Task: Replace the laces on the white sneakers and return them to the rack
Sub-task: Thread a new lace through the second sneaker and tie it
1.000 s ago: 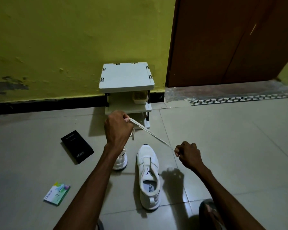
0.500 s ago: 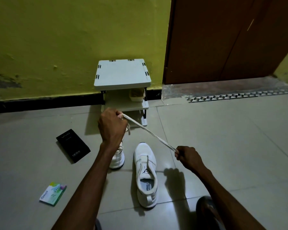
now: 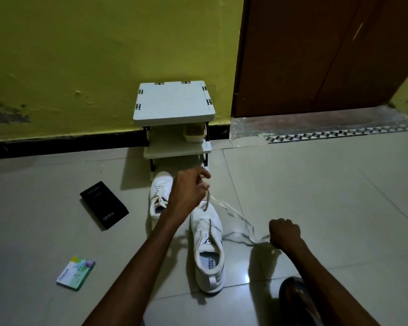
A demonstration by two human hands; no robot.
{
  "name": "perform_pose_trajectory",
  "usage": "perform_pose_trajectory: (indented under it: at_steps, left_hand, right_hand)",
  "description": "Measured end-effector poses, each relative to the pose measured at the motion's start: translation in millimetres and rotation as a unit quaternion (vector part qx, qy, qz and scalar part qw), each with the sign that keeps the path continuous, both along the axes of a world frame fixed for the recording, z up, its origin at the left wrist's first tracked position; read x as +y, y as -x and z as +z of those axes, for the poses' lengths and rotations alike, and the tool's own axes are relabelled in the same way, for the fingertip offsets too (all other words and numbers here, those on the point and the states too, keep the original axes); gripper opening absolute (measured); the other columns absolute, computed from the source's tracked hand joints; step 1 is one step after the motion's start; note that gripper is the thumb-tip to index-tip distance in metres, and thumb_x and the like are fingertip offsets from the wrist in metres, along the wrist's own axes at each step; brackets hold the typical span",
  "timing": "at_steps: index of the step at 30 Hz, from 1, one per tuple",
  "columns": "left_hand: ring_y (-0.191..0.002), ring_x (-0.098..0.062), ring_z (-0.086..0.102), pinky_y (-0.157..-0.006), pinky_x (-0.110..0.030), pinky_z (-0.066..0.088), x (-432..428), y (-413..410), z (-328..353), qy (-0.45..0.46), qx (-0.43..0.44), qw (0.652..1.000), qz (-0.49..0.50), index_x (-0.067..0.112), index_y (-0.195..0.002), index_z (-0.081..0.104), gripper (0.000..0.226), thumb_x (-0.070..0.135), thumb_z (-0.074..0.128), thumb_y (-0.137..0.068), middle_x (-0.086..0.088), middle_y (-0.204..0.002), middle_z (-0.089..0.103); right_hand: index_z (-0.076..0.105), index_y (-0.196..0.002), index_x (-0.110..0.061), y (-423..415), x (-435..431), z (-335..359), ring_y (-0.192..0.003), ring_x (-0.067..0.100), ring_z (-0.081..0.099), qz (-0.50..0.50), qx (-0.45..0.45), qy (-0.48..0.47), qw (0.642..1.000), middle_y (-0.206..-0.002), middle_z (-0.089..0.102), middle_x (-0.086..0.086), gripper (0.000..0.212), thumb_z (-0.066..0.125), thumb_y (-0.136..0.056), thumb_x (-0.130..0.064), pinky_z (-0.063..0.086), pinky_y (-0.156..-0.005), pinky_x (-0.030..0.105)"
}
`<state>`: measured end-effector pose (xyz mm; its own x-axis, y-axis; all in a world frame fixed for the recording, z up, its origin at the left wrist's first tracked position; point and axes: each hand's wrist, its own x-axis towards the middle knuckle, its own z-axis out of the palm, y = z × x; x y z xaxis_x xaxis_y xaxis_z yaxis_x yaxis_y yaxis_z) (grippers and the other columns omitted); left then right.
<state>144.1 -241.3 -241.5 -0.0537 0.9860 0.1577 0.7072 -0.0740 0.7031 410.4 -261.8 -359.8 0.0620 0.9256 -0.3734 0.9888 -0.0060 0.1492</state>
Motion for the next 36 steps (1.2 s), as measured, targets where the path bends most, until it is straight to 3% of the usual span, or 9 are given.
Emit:
perform_pose_trajectory:
  at_steps: [2, 4, 8, 13, 16, 20, 23, 27, 36]
  left_hand:
    - [-0.066, -0.003, 0.063, -0.067, -0.02, 0.05, -3, -8, -5, 0.011, -0.044, 0.999, -0.02, 0.023, -0.096, 0.07, 0.026, 0.009, 0.08, -0.077, 0.004, -0.071, 0.069]
    - [-0.063, -0.004, 0.065, -0.064, -0.019, 0.052, -3, -12, -8, 0.021, -0.075, 0.996, -0.037, 0.02, -0.09, 0.069, 0.022, 0.011, 0.082, -0.075, 0.003, -0.066, 0.069]
    - [-0.058, -0.007, 0.068, -0.061, -0.024, 0.056, -3, -17, -9, 0.041, -0.125, 0.99, -0.047, 0.012, -0.078, 0.071, 0.01, 0.01, 0.081, -0.077, 0.001, -0.062, 0.07]
    - [-0.059, -0.01, 0.069, -0.061, -0.026, 0.057, -8, -19, -19, 0.045, -0.168, 0.985, -0.012, 0.011, -0.077, 0.073, 0.007, 0.011, 0.08, -0.078, 0.0, -0.063, 0.071]
    - [-0.062, -0.019, 0.07, -0.067, -0.036, 0.06, -14, -16, -28, 0.059, -0.186, 0.981, -0.012, 0.012, -0.076, 0.074, 0.007, 0.013, 0.077, -0.081, -0.003, -0.064, 0.071]
    - [-0.067, -0.019, 0.07, -0.076, -0.042, 0.06, -16, -6, -44, 0.105, -0.181, 0.978, 0.0, 0.01, -0.082, 0.074, 0.008, 0.005, 0.069, -0.086, -0.006, -0.072, 0.073]
    - [-0.091, -0.021, 0.069, -0.085, -0.038, 0.056, -15, 7, -64, 0.172, -0.049, 0.984, 0.009, 0.017, -0.091, 0.071, 0.013, 0.011, 0.07, -0.08, -0.002, -0.093, 0.073]
    - [-0.115, -0.025, 0.057, -0.089, -0.032, 0.049, -25, 12, -88, 0.318, 0.092, 0.943, -0.03, 0.01, -0.126, 0.058, 0.057, 0.03, 0.077, -0.076, -0.009, -0.128, 0.059]
    - [-0.1, -0.029, 0.058, -0.079, -0.033, 0.043, -40, 3, -129, 0.237, -0.029, 0.969, 0.07, 0.004, -0.1, 0.065, 0.024, 0.021, 0.063, -0.084, -0.013, -0.1, 0.063]
  right_hand:
    - [0.056, -0.123, -0.014, 8, 8, 11, -0.119, 0.026, 0.053, 0.012, 0.045, -0.005, 0.999, -0.128, 0.057, 0.006, 0.032, 0.05, -0.092, -0.013, 0.044, -0.097, 0.036]
    - [0.061, -0.126, -0.015, 22, 21, 28, -0.114, 0.021, 0.059, 0.005, 0.253, -0.056, 0.966, -0.129, 0.061, 0.005, 0.035, 0.056, -0.092, -0.011, 0.048, -0.097, 0.032]
    - [0.07, -0.116, -0.02, 59, 24, 80, -0.098, 0.002, 0.065, -0.002, 0.598, -0.022, 0.802, -0.109, 0.072, -0.007, 0.026, 0.061, -0.094, -0.01, 0.053, -0.082, 0.019]
    - [0.076, -0.093, -0.015, 79, 19, 85, -0.076, 0.015, 0.071, -0.037, 0.65, -0.057, 0.756, -0.078, 0.075, 0.006, 0.008, 0.069, -0.09, -0.016, 0.056, -0.077, 0.029]
    - [0.075, -0.083, -0.013, 84, 17, 76, -0.061, 0.012, 0.065, -0.04, 0.63, -0.099, 0.769, -0.068, 0.072, 0.005, 0.009, 0.075, -0.085, -0.022, 0.052, -0.064, 0.025]
    - [0.075, -0.079, -0.013, 92, 18, 66, -0.053, 0.003, 0.062, -0.011, 0.545, -0.112, 0.831, -0.061, 0.069, -0.004, 0.008, 0.078, -0.081, -0.021, 0.048, -0.056, 0.015]
    - [0.073, -0.077, -0.021, 101, 21, 44, -0.067, 0.008, 0.065, -0.006, 0.445, -0.113, 0.889, -0.068, 0.069, -0.006, 0.007, 0.075, -0.082, -0.025, 0.046, -0.059, 0.02]
    - [0.076, -0.085, -0.016, 110, 17, 14, -0.08, 0.017, 0.067, -0.022, 0.419, -0.091, 0.903, -0.08, 0.073, 0.002, 0.009, 0.073, -0.084, -0.024, 0.043, -0.064, 0.023]
    - [0.078, -0.085, -0.018, 137, 26, -20, -0.08, 0.023, 0.069, -0.012, 0.367, -0.071, 0.928, -0.084, 0.075, 0.006, 0.013, 0.068, -0.077, -0.018, 0.045, -0.062, 0.021]
